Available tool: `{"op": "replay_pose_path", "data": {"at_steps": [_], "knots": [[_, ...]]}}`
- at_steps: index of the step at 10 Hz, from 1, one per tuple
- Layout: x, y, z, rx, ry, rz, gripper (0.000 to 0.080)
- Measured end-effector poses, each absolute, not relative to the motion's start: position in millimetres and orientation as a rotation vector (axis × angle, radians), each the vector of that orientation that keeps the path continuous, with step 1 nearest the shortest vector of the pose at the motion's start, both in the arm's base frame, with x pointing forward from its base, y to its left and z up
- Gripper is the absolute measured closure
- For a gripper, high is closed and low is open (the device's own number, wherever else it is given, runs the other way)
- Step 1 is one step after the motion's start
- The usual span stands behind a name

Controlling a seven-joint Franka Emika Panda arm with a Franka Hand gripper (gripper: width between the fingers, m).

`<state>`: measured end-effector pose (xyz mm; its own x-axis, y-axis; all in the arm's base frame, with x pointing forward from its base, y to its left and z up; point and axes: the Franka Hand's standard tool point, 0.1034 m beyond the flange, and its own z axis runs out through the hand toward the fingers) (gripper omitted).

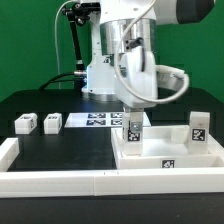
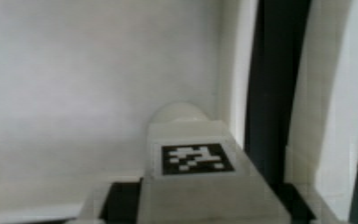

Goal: Assemble square table

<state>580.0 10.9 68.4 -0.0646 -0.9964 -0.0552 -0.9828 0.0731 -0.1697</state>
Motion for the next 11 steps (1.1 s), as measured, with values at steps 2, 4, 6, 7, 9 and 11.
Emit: {"op": "replay_pose_path", "data": {"at_steps": [2, 4, 6, 7, 9, 11], "knots": [[578.7, 12.4, 68.0, -1.744, 2.379, -0.127, 0.0505], [578.8, 12.9, 67.6, -1.497, 2.522, -0.098, 0.0505], [578.6, 12.9, 67.3, -1.444, 2.549, -0.089, 0.0505], [578.2, 12.7, 66.8, -1.513, 2.514, -0.093, 0.0412], [577.5, 13.1, 66.3, -1.695, 2.411, -0.076, 0.0222], [576.4, 12.0, 65.4, -1.992, 2.184, -0.111, 0.0163]]}}
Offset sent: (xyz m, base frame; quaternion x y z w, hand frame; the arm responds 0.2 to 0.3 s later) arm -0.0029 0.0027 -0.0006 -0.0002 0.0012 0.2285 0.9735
